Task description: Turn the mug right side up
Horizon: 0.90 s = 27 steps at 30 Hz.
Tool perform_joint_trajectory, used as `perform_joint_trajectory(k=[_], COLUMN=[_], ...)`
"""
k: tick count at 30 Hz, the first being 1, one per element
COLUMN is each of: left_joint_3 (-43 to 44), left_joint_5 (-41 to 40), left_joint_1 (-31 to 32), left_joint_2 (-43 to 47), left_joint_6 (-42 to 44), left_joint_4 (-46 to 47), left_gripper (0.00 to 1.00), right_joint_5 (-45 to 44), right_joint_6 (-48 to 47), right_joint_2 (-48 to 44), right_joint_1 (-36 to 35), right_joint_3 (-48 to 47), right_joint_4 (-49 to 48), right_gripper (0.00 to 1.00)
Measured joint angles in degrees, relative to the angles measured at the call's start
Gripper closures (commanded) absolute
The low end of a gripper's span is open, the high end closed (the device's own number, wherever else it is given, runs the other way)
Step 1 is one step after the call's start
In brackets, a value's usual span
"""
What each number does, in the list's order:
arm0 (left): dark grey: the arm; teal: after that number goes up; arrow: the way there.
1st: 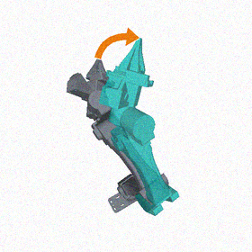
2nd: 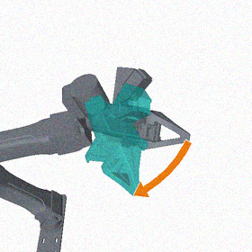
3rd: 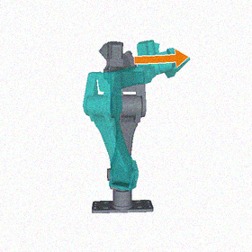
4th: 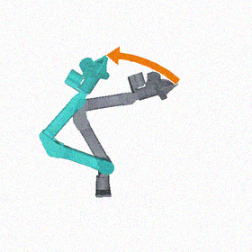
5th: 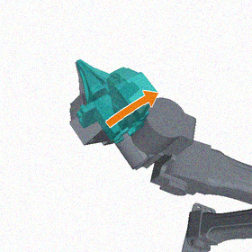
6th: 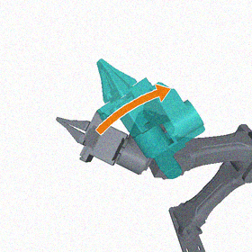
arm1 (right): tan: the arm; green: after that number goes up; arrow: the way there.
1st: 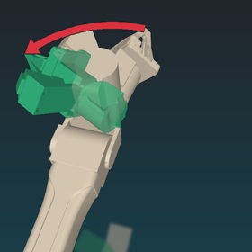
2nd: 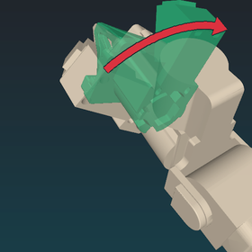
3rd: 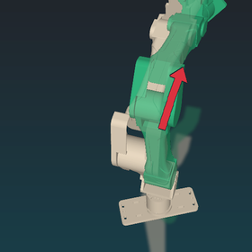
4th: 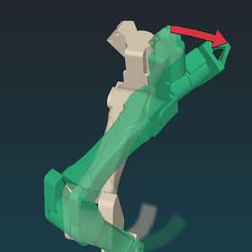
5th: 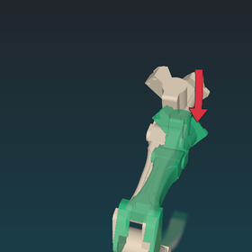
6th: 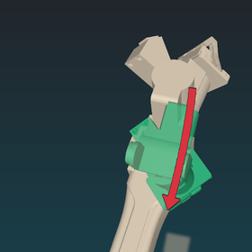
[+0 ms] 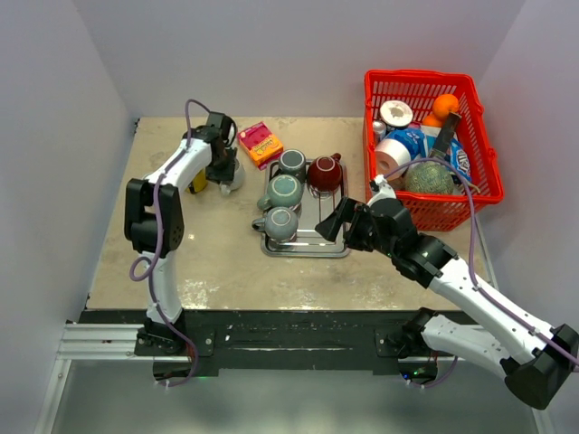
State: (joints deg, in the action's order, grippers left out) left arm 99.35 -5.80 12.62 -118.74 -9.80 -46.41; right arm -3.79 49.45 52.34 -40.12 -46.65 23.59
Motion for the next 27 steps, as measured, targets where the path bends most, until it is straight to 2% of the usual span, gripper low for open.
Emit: perform_joint_trajectory(k=[6, 7, 11, 12, 13, 17, 21, 27], left_joint_3=[1.99, 2.03, 1.97, 1.7, 1.18, -2.91, -11.56, -23.56], left_joint_5=[0.26, 0.31, 1.25, 1.64, 2.19, 4.7, 8.07, 11.45], left_joint_1=[-0.02, -0.04, -0.11, -0.13, -0.13, -0.13, -0.09, -0.07], left_joint_2=[0.0, 0.0, 0.72, 1.46, 2.64, 11.32, 26.23, 44.41], left_joint_6=[0.39, 0.55, 0.68, 0.72, 0.68, 0.66, 0.63, 0.37], left_joint_4=[0.13, 0.13, 0.2, 0.46, 0.7, 2.23, 6.84, 12.81], left_gripper=[0.36, 0.29, 0.18, 0.1, 0.06, 0.04, 0.02, 0.01], right_joint_5=[0.0, 0.0, -0.37, -0.76, -1.29, -5.53, -10.56, -21.33], right_joint_6=[0.0, 0.0, 0.0, -0.02, 0.09, 0.9, 2.45, 11.1], right_joint_2=[0.04, 0.04, 0.15, 0.28, 0.57, 2.58, 8.41, 18.91], right_joint_1=[0.0, 0.0, 0.0, -0.02, -0.39, -4.07, -10.78, -19.76], right_joint_3=[0.0, 0.0, -0.04, -0.11, -0.31, -1.86, -6.36, -11.5], right_joint_4=[0.07, 0.04, 0.74, 1.01, 1.33, 1.99, 2.05, 1.36], right_gripper=[0.01, 0.01, 0.01, 0.01, 0.01, 0.01, 0.03, 0.06])
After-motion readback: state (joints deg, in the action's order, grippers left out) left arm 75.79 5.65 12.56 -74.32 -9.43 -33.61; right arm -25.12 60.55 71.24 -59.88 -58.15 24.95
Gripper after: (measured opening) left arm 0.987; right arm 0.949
